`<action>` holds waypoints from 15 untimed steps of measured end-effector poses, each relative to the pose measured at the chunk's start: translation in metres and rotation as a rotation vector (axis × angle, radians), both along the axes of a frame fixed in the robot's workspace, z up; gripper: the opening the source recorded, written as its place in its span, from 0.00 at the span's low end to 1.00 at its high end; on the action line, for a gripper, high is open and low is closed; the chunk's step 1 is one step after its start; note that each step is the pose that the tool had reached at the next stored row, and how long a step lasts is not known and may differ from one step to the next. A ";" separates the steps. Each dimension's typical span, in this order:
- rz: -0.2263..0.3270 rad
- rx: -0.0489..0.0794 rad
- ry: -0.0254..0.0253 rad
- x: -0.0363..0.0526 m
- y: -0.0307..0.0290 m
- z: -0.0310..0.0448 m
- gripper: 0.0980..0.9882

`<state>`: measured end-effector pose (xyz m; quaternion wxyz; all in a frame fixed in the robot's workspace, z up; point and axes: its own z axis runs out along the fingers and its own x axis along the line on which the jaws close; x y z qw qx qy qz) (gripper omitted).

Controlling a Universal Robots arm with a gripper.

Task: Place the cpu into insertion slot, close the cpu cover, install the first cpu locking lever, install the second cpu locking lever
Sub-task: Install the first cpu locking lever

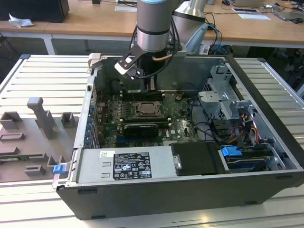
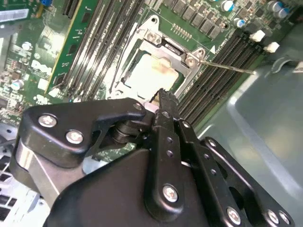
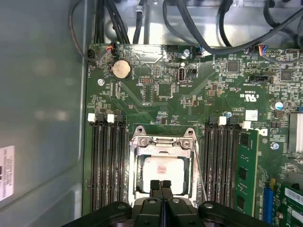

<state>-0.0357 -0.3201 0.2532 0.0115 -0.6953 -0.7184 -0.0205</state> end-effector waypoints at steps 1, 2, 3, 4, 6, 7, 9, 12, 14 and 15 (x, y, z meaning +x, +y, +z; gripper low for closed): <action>0.000 0.000 0.0001 0.0000 0.0000 0.0071 0.01; 0.000 0.000 0.0001 0.0000 0.0000 0.0100 0.01; 0.000 0.000 -0.0001 0.0000 0.0000 0.0104 0.01; 0.001 0.000 -0.0004 0.0000 0.0001 0.0104 0.01; 0.026 0.000 -0.0005 0.0000 0.0001 0.0104 0.01; 0.044 0.000 -0.0004 -0.0001 0.0000 0.0104 0.01; 0.114 0.000 -0.0003 -0.0001 0.0000 0.0104 0.01; 0.152 0.000 -0.0004 -0.0001 0.0000 0.0104 0.01; 0.159 0.000 -0.0003 -0.0001 0.0000 0.0103 0.01; 0.164 0.000 -0.0003 -0.0001 0.0000 0.0103 0.01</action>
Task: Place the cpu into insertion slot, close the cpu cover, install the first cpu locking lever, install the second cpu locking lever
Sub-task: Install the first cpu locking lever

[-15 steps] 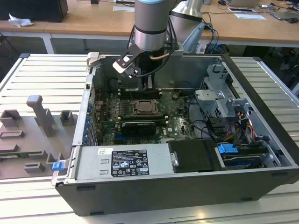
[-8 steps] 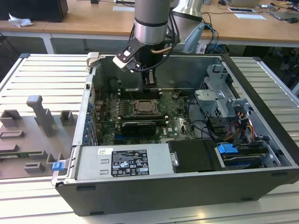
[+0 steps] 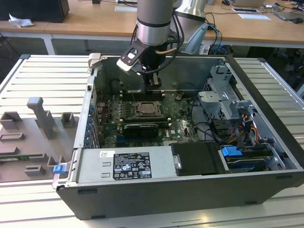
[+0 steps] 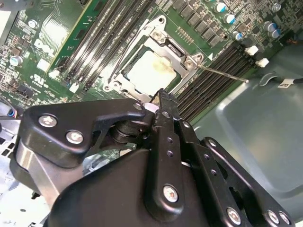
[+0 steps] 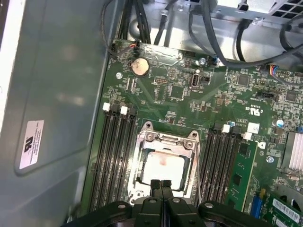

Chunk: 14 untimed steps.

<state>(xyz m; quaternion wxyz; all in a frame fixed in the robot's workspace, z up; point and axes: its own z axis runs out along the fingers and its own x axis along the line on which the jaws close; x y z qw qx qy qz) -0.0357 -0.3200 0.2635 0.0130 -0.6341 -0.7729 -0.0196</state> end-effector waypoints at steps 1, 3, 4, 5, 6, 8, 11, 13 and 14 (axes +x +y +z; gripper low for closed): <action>0.008 0.000 0.0001 0.0000 0.0000 0.0000 0.01; 0.026 0.000 0.0000 0.0000 0.0000 0.0000 0.01; 0.037 0.000 0.0000 0.0000 0.0000 0.0000 0.01; 0.044 0.000 0.0000 0.0000 0.0000 0.0000 0.01; 0.060 0.000 0.0000 0.0000 0.0000 0.0000 0.01; 0.075 0.000 0.0000 0.0000 0.0000 0.0000 0.01; 0.105 0.000 0.0000 0.0000 0.0000 0.0000 0.01; 0.122 0.000 0.0000 0.0000 0.0000 0.0000 0.01; 0.127 0.000 0.0000 0.0000 0.0000 0.0000 0.01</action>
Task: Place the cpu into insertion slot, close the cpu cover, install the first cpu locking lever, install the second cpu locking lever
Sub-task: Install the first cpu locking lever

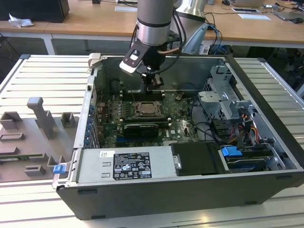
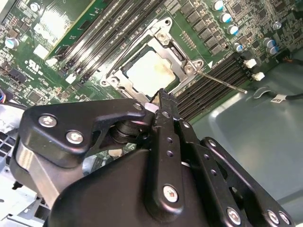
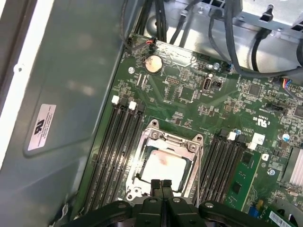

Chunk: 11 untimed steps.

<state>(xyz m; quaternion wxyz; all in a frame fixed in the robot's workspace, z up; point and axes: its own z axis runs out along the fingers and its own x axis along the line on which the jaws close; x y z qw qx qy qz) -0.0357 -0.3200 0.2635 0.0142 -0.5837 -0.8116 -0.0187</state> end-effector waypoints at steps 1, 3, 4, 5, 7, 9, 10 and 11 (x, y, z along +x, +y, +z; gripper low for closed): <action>0.006 0.000 0.0000 0.0000 0.0000 0.0000 0.01; 0.028 0.000 0.0000 0.0000 0.0000 0.0000 0.01; 0.038 0.000 0.0000 0.0000 0.0000 0.0000 0.01; 0.050 0.000 0.0000 0.0000 0.0000 0.0000 0.01; 0.067 0.000 0.0000 0.0000 0.0000 0.0000 0.01; 0.078 0.000 0.0000 0.0000 0.0000 0.0000 0.01; 0.085 0.000 0.0000 0.0000 0.0000 0.0000 0.01; 0.090 0.000 0.0000 0.0000 0.0000 0.0000 0.01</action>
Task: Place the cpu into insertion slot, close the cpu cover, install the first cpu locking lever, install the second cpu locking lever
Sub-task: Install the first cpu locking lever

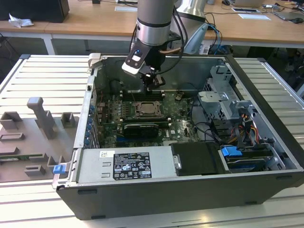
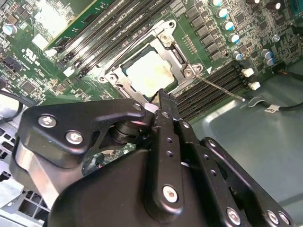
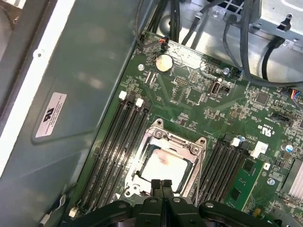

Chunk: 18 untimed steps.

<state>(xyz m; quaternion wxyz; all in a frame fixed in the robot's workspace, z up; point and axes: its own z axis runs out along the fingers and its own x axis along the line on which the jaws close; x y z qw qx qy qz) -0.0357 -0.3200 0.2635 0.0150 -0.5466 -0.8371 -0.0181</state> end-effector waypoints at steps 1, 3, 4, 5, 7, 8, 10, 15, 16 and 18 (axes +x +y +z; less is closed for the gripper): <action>0.007 0.000 0.0000 0.0000 0.0000 0.0000 0.01; 0.017 0.000 0.0000 0.0000 0.0000 0.0000 0.01; 0.022 0.000 0.0000 0.0000 0.0000 0.0000 0.01; 0.035 0.000 0.0000 0.0000 0.0000 0.0000 0.01; 0.052 0.000 0.0000 0.0000 0.0000 0.0000 0.01; 0.058 0.000 0.0000 0.0000 0.0000 0.0000 0.01; 0.078 0.000 0.0000 0.0000 0.0000 0.0000 0.01; 0.105 0.000 0.0000 0.0000 0.0000 0.0000 0.01; 0.110 0.000 0.0000 0.0000 0.0000 0.0000 0.01; 0.129 0.000 0.0000 0.0000 0.0000 0.0000 0.01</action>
